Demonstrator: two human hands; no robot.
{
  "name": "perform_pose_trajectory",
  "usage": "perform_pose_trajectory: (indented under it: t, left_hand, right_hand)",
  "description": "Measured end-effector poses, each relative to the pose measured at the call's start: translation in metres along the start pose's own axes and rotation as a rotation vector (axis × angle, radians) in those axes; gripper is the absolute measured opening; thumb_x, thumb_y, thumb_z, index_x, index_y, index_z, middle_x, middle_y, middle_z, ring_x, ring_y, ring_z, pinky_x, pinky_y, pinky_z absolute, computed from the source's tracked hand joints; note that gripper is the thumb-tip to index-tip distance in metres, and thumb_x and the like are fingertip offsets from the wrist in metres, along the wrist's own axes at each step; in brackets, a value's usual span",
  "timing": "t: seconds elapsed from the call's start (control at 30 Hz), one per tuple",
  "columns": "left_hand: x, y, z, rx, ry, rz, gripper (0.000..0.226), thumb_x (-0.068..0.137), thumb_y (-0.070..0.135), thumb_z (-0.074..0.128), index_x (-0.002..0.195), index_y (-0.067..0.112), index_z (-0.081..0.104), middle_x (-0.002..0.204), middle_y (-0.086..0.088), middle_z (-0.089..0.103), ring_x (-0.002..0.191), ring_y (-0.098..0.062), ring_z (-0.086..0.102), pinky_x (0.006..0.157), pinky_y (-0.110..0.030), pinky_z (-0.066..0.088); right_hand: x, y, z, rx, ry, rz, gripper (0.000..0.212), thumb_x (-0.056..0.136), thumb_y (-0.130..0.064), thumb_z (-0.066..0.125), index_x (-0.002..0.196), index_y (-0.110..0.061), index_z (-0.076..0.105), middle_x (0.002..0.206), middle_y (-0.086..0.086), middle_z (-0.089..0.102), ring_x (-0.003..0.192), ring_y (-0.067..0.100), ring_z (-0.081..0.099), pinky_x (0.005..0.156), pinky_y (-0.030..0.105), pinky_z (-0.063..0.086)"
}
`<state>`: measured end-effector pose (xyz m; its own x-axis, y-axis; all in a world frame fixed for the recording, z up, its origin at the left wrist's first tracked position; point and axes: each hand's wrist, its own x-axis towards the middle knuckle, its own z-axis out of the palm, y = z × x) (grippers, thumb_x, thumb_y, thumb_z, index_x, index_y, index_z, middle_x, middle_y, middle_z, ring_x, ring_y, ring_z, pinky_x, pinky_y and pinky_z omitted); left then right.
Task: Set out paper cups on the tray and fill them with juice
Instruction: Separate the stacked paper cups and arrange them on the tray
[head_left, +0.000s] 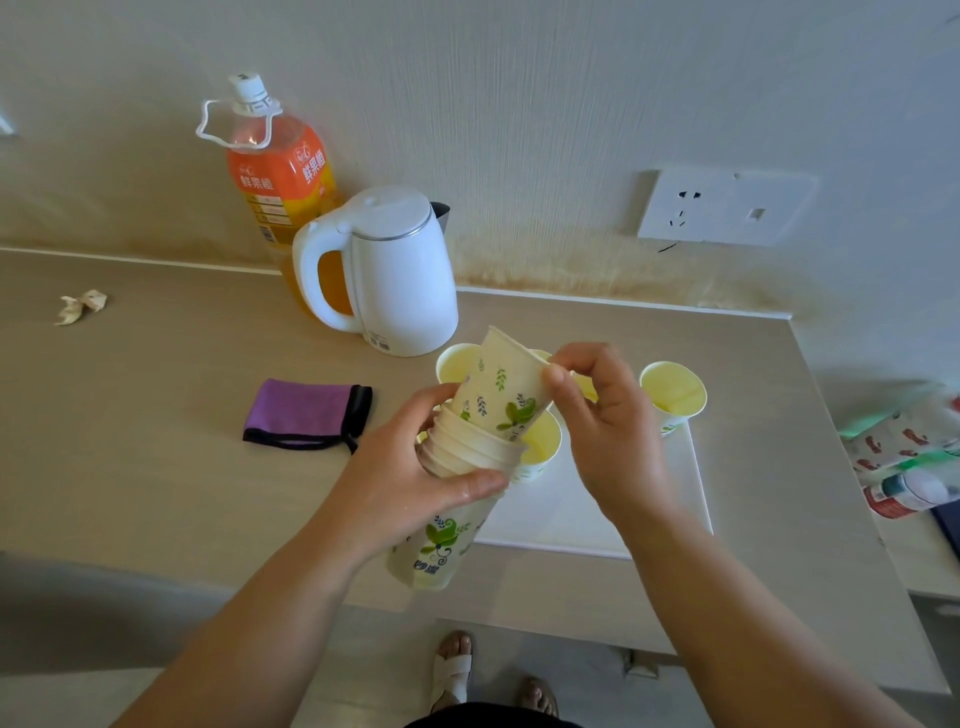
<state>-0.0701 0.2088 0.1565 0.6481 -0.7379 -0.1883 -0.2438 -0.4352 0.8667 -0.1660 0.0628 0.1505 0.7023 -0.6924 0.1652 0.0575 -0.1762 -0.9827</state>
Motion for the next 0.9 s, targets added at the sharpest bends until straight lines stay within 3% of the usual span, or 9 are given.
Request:
perform_pose_trajectory:
  t: [0.1, 0.2, 0.3, 0.37, 0.43, 0.57, 0.7, 0.8, 0.9]
  left_hand:
    - [0.001, -0.001, 0.004, -0.016, 0.02, 0.007, 0.064, 0.061, 0.041, 0.083, 0.109, 0.054, 0.041, 0.103, 0.026, 0.06, 0.091, 0.023, 0.053, 0.066, 0.001, 0.042]
    - [0.003, -0.003, 0.01, 0.02, 0.023, 0.026, 0.068, 0.061, 0.046, 0.082, 0.116, 0.05, 0.043, 0.104, 0.027, 0.06, 0.094, 0.02, 0.053, 0.069, -0.006, 0.045]
    - [0.006, -0.003, 0.015, 0.035, 0.025, 0.032, 0.069, 0.062, 0.046, 0.082, 0.118, 0.048, 0.043, 0.105, 0.025, 0.06, 0.094, 0.017, 0.054, 0.072, -0.01, 0.046]
    - [0.008, -0.002, 0.018, 0.058, 0.0, 0.04, 0.067, 0.061, 0.047, 0.082, 0.115, 0.051, 0.041, 0.105, 0.026, 0.059, 0.096, 0.017, 0.052, 0.07, -0.009, 0.046]
    - [0.01, 0.002, 0.021, 0.065, -0.027, 0.045, 0.067, 0.06, 0.049, 0.082, 0.113, 0.053, 0.04, 0.105, 0.028, 0.057, 0.098, 0.018, 0.05, 0.069, -0.007, 0.045]
    - [0.019, 0.003, 0.025, 0.02, 0.004, 0.012, 0.071, 0.061, 0.044, 0.083, 0.121, 0.048, 0.044, 0.108, 0.025, 0.056, 0.096, 0.013, 0.055, 0.071, -0.009, 0.045]
    - [0.025, 0.0, 0.017, -0.044, 0.059, -0.007, 0.068, 0.058, 0.049, 0.084, 0.115, 0.051, 0.046, 0.106, 0.027, 0.057, 0.092, 0.022, 0.053, 0.069, -0.009, 0.044]
    - [0.027, -0.001, 0.015, -0.051, 0.069, -0.031, 0.07, 0.053, 0.051, 0.085, 0.11, 0.055, 0.046, 0.105, 0.029, 0.058, 0.09, 0.024, 0.053, 0.071, -0.012, 0.042]
    - [0.028, 0.0, 0.017, -0.055, 0.074, -0.026, 0.069, 0.051, 0.052, 0.085, 0.108, 0.055, 0.046, 0.105, 0.029, 0.057, 0.087, 0.026, 0.053, 0.068, -0.009, 0.041]
  right_hand:
    - [0.001, 0.012, 0.001, 0.23, -0.037, 0.234, 0.072, 0.064, -0.035, 0.077, 0.127, -0.027, 0.043, 0.126, -0.012, 0.05, 0.116, 0.0, 0.051, 0.091, 0.022, 0.047]
    - [0.004, 0.02, -0.001, 0.457, -0.188, 0.506, 0.118, 0.048, -0.033, 0.088, 0.146, -0.016, 0.026, 0.126, -0.002, 0.058, 0.115, 0.013, 0.058, 0.102, 0.034, 0.043]
    - [0.005, 0.028, -0.01, 0.61, -0.234, 0.608, 0.109, 0.051, -0.025, 0.089, 0.144, -0.012, 0.034, 0.127, 0.008, 0.061, 0.115, 0.021, 0.06, 0.106, 0.04, 0.041]
    - [0.002, 0.033, -0.018, 0.605, -0.258, 0.591, 0.088, 0.057, -0.021, 0.085, 0.135, -0.011, 0.046, 0.118, 0.007, 0.065, 0.108, 0.019, 0.064, 0.097, 0.037, 0.047]
    - [0.0, 0.034, -0.024, 0.616, -0.254, 0.539, 0.09, 0.047, -0.028, 0.092, 0.126, -0.009, 0.053, 0.109, 0.007, 0.067, 0.101, 0.02, 0.065, 0.087, 0.034, 0.052]
    - [0.01, 0.035, -0.054, 0.71, 0.025, 0.312, 0.083, 0.038, -0.033, 0.094, 0.111, -0.026, 0.056, 0.106, 0.005, 0.064, 0.097, 0.025, 0.065, 0.076, 0.042, 0.056]
    - [0.009, 0.048, -0.091, 0.262, 0.195, 0.134, 0.075, 0.06, -0.021, 0.081, 0.121, -0.041, 0.042, 0.123, -0.001, 0.056, 0.112, 0.016, 0.058, 0.089, 0.037, 0.052]
    - [-0.006, 0.08, -0.092, 0.042, 0.17, 0.197, 0.077, 0.056, -0.029, 0.082, 0.119, -0.044, 0.041, 0.125, -0.006, 0.053, 0.109, 0.001, 0.055, 0.091, 0.029, 0.05]
    - [-0.017, 0.113, -0.084, -0.028, 0.085, 0.273, 0.069, 0.062, -0.014, 0.086, 0.111, -0.044, 0.048, 0.111, -0.02, 0.057, 0.105, -0.005, 0.057, 0.093, 0.034, 0.052]
